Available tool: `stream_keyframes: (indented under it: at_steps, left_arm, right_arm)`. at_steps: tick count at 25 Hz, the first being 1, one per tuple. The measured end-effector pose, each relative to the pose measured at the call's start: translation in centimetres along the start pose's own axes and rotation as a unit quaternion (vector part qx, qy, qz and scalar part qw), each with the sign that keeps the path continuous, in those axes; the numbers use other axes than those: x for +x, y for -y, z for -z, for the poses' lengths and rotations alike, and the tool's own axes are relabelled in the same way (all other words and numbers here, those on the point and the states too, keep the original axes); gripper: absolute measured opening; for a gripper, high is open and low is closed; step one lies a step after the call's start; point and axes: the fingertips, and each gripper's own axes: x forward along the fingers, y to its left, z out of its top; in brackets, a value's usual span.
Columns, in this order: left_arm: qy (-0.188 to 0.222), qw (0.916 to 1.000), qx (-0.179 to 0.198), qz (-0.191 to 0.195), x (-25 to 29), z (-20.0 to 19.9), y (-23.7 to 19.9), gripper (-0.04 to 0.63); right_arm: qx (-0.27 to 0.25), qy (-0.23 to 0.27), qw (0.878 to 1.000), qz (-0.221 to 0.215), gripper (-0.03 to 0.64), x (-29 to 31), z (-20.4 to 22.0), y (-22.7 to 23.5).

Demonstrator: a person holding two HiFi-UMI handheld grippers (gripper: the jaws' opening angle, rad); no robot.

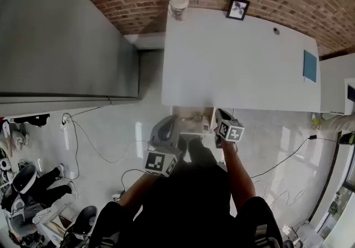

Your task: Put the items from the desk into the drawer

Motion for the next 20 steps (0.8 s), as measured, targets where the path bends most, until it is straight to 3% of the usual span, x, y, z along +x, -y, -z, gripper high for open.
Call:
stream_keyframes:
  at_steps: [3, 7, 13, 16, 20]
  left_arm:
    - [0.011, 0.9999, 0.004, 0.003, 0.1, -1.4, 0.6, 0.000]
    - [0.031, 0.9994, 0.015, 0.007, 0.6, -3.4, 1.0, 0.000]
    - [0.057, 0.9979, 0.028, 0.011, 1.1, -6.1, 1.8, 0.000]
    - [0.067, 0.9971, 0.034, 0.014, 1.4, -6.7, 2.4, 0.000]
    - [0.068, 0.9966, 0.039, 0.023, 1.8, -6.7, 3.3, 0.000]
  right_arm:
    - [-0.056, 0.082, 0.995, -0.004, 0.002, -3.9, -6.2, -2.7]
    - [-0.115, 0.184, 0.976, -0.019, 0.000, -9.0, -12.7, -6.7]
    - [-0.164, 0.296, 0.941, -0.027, 0.000, -17.5, -17.2, -11.3]
    - [-0.166, 0.319, 0.933, -0.021, 0.000, -19.6, -16.9, -11.7]
    - [-0.159, 0.313, 0.936, -0.023, 0.000, -19.7, -16.3, -11.1]
